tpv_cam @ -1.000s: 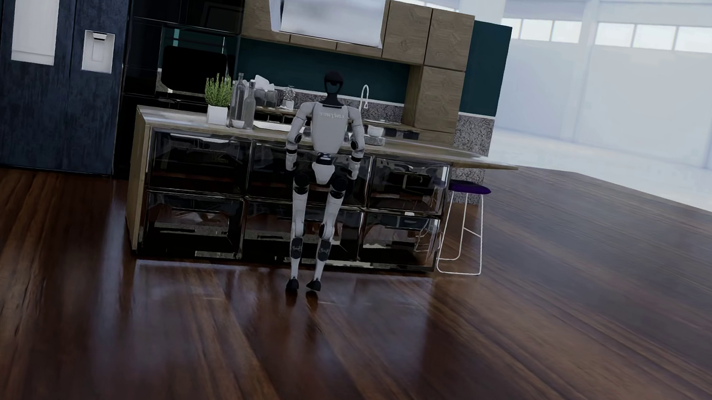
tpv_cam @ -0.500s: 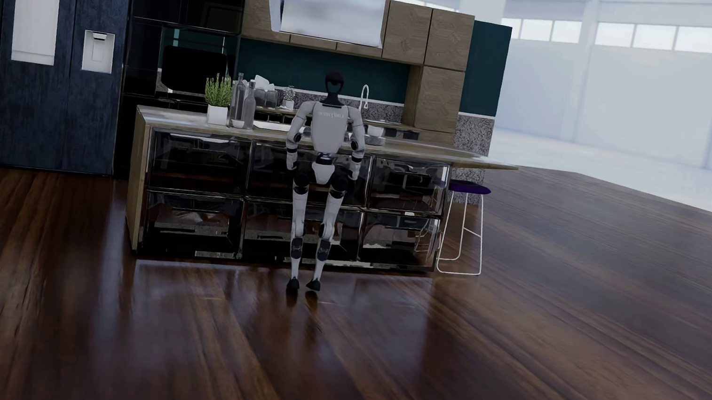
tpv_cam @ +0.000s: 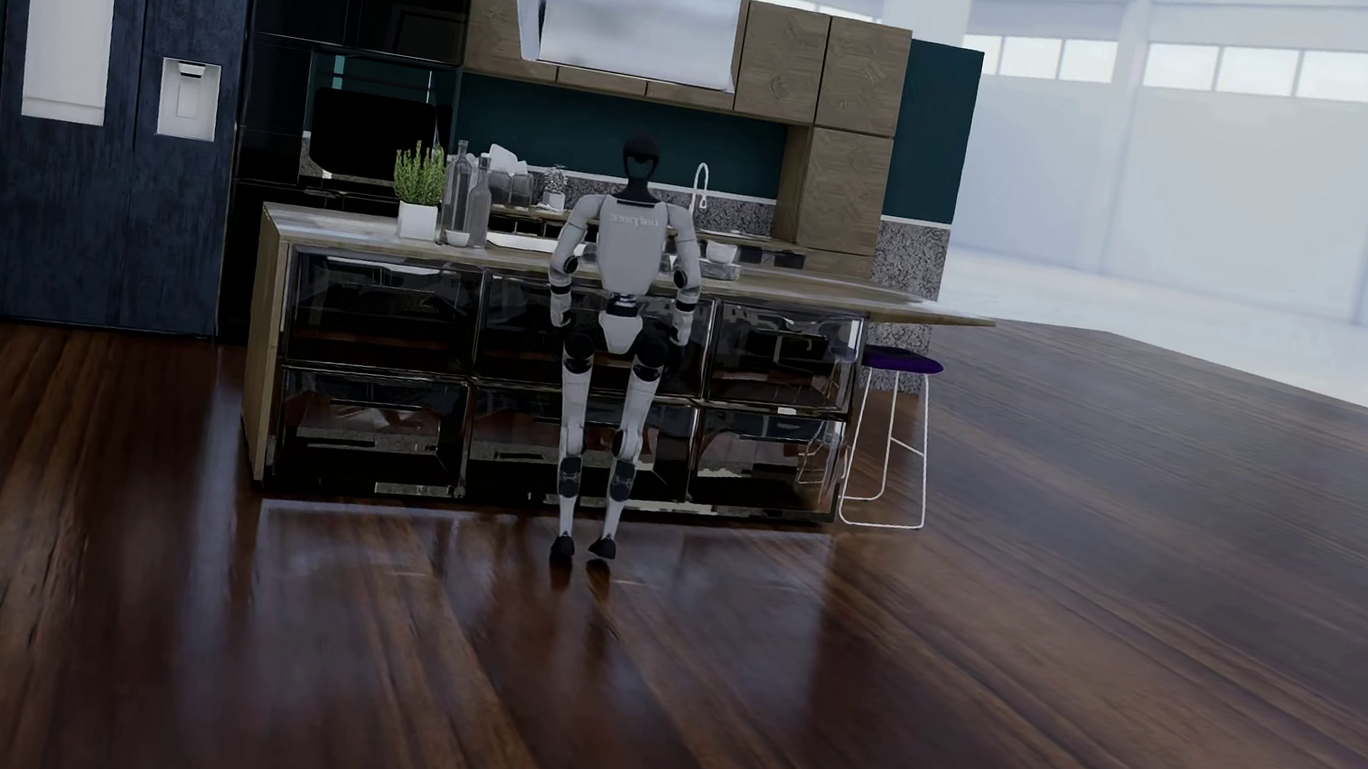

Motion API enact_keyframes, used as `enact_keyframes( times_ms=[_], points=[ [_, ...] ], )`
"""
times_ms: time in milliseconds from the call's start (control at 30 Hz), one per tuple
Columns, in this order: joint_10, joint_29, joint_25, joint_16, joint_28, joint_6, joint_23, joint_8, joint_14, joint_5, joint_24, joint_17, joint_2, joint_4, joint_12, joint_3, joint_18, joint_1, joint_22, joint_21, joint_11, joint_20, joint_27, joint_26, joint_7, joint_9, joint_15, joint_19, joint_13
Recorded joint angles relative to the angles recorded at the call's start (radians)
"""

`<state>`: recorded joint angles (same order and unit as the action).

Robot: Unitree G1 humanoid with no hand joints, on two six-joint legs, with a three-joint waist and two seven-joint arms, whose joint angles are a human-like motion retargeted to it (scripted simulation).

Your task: Move towards the corner

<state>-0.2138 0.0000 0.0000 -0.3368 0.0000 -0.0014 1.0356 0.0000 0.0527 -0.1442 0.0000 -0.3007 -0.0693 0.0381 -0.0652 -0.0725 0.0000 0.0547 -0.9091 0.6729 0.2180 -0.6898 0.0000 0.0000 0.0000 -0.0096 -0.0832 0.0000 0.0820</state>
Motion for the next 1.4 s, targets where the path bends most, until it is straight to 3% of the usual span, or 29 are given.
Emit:
enact_keyframes(
  times_ms=[300, 600, 967, 1400],
  points=[
    [0.003, 0.0, 0.0, 0.001, 0.0, 0.0, 0.015, 0.0, -0.001, 0.001, 0.0, 0.009, 0.004, -0.001, 0.0, 0.009, 0.0, 0.001, -0.003, -0.041, 0.001, 0.015, 0.0, 0.0, 0.0, -0.001, 0.0, 0.0, 0.001],
    [0.004, 0.0, 0.0, 0.006, 0.0, 0.009, 0.006, 0.0, 0.005, -0.002, 0.0, -0.001, 0.002, -0.003, -0.001, 0.009, 0.0, 0.0, 0.0, -0.01, 0.0, 0.005, 0.0, 0.0, 0.0, -0.005, -0.004, 0.0, 0.0],
    [0.003, 0.0, 0.0, 0.02, 0.0, -0.001, -0.011, 0.0, 0.0, 0.011, 0.0, 0.023, 0.016, 0.003, -0.026, 0.025, 0.0, -0.012, 0.012, -0.076, 0.008, 0.063, 0.0, 0.0, 0.0, -0.027, -0.018, 0.0, 0.022],
    [0.009, 0.0, 0.0, 0.013, 0.0, -0.031, -0.03, 0.0, 0.0, 0.02, 0.0, 0.026, 0.008, 0.008, -0.015, 0.104, 0.0, -0.006, 0.01, 0.035, -0.002, 0.059, 0.0, 0.0, 0.0, -0.006, -0.02, 0.0, 0.018]
  ],
)
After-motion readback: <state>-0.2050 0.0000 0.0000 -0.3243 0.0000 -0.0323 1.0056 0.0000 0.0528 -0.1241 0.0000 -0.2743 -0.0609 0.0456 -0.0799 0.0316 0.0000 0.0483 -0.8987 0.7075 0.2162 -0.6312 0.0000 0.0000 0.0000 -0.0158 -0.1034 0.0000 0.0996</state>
